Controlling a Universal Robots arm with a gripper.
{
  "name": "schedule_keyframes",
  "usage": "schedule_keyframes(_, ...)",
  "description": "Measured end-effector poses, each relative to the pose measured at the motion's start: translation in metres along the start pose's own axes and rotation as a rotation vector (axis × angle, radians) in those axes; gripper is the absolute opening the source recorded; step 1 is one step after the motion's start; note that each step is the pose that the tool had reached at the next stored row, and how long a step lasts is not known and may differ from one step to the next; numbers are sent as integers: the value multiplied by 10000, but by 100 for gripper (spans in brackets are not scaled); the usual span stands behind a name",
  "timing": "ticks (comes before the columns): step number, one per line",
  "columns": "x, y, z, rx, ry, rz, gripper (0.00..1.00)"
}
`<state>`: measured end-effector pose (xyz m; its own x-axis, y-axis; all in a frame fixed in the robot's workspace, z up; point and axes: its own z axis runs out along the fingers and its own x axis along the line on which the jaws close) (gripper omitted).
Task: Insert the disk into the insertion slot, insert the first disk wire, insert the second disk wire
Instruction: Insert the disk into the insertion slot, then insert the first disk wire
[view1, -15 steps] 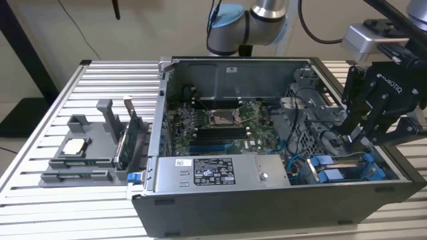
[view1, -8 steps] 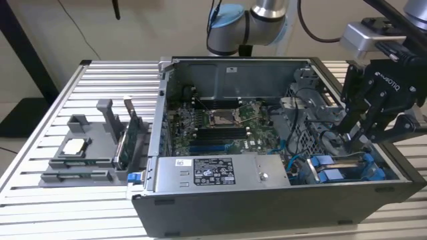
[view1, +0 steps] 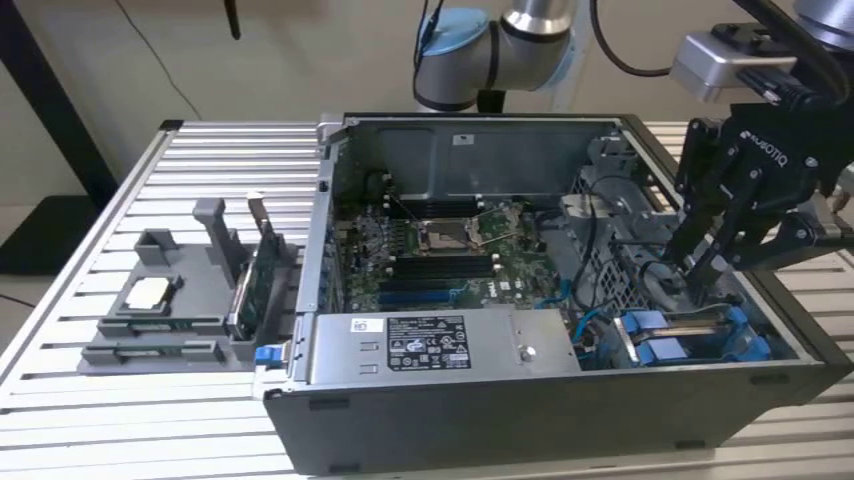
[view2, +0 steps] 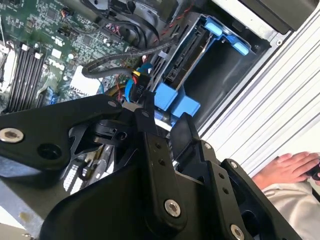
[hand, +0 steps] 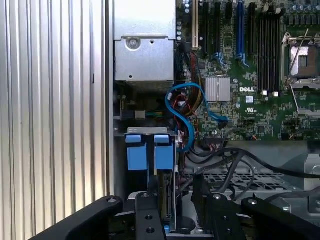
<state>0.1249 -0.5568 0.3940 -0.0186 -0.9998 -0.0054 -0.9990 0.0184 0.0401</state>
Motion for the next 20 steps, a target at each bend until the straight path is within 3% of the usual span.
schedule_keyframes(9, -138, 4, -20, 0, 19, 2, 41)
schedule_keyframes(12, -151, 3, -19, -1, 17, 2, 41)
schedule_keyframes(20, -152, -40, 24, -5, -183, -6, 41)
